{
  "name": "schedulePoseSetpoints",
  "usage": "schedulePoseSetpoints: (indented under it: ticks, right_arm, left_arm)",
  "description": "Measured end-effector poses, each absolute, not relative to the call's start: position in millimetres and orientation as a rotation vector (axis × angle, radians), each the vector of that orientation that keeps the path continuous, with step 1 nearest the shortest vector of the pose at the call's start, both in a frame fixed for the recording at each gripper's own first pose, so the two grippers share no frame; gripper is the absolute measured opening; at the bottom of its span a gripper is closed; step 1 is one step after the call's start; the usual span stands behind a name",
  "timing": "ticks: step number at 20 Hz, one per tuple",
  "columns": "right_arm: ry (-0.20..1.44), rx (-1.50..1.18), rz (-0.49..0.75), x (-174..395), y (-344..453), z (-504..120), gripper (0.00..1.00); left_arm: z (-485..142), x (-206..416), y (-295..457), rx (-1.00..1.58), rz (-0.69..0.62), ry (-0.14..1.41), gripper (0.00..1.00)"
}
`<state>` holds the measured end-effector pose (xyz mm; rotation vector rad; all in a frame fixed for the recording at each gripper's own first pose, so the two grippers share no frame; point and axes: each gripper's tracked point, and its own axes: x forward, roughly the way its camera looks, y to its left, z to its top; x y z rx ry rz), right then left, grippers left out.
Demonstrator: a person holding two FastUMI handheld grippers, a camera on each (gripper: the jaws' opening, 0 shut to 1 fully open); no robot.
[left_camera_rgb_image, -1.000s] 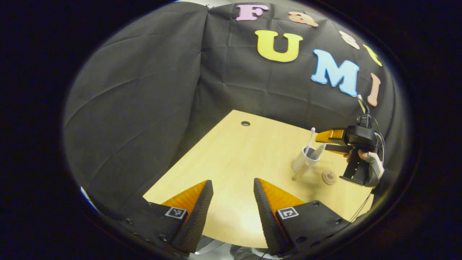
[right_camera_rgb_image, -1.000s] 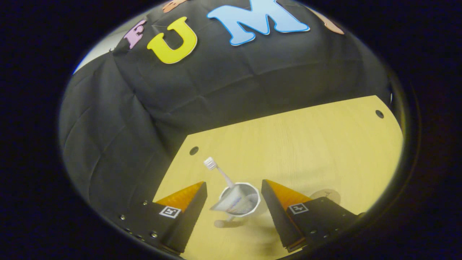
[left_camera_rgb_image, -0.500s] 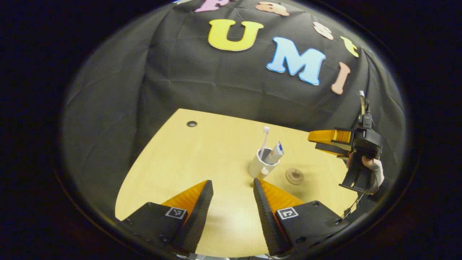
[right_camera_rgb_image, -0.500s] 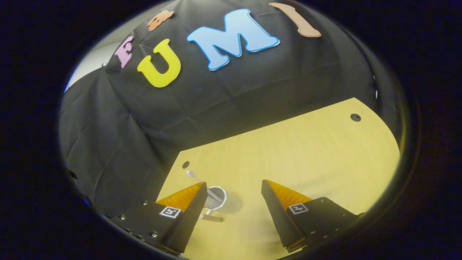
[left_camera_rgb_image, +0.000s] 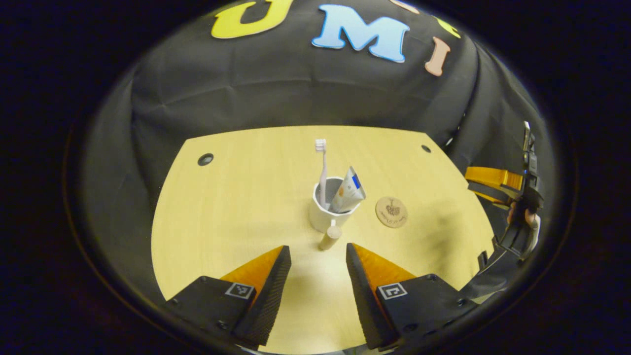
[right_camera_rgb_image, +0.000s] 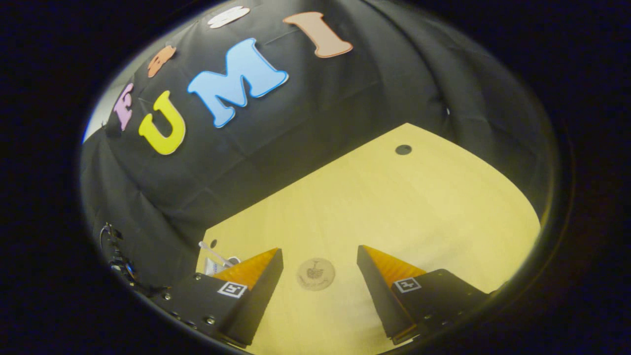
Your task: Put the toothbrush and toothpaste on the desktop into the cup, then pick up the cup and place it on the coaster on the desktop.
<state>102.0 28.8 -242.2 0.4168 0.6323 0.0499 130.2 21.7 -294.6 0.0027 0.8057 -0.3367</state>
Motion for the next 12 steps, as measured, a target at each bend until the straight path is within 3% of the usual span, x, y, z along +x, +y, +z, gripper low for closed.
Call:
schedulePoseSetpoints:
  ticks: [12]
  right_arm:
    - [0.62,0.541,-0.207,52,-76,-258,0.92]
  left_arm:
    - [-348,166,-6,0.23,-0.4,1.062,0.75]
